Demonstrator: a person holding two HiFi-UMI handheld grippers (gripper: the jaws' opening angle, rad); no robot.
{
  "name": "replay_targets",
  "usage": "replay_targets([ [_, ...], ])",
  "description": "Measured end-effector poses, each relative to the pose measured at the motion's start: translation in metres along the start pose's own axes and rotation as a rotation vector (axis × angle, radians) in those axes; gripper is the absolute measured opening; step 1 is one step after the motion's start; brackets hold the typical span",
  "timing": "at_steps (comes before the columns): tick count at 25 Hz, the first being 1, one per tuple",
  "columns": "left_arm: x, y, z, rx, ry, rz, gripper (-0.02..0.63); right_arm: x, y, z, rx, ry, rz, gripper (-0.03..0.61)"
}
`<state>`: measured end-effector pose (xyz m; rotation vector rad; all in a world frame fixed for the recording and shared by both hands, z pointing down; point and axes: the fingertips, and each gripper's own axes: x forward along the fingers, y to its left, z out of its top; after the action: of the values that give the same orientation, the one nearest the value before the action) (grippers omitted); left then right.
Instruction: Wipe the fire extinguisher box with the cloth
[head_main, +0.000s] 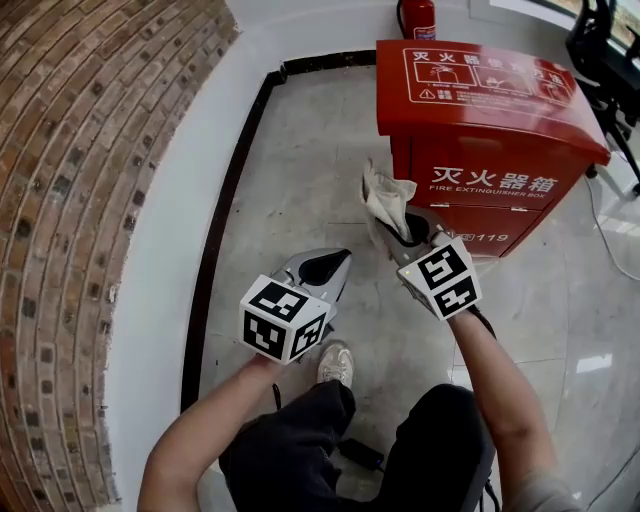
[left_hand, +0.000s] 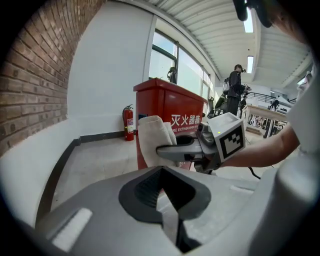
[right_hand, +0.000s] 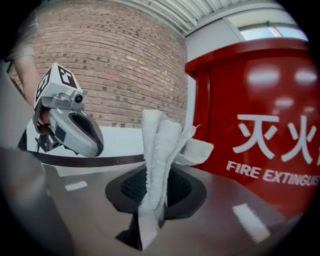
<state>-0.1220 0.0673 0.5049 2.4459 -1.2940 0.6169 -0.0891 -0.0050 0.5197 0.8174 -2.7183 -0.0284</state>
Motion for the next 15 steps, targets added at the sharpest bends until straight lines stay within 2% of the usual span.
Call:
replay_targets([
  [6, 0.031, -0.017, -0.007, 0.056, 0.025, -0.043, 0.001, -0.041, -0.056, -0.028, 0.012, -0.015, -0.200, 0.089],
  [15, 0.088, -0.061, 0.012, 0.087, -0.006, -0.141, 0.000, -0.143, -0.151, -0.071, 0.134, 0.000, -0.454, 0.089],
])
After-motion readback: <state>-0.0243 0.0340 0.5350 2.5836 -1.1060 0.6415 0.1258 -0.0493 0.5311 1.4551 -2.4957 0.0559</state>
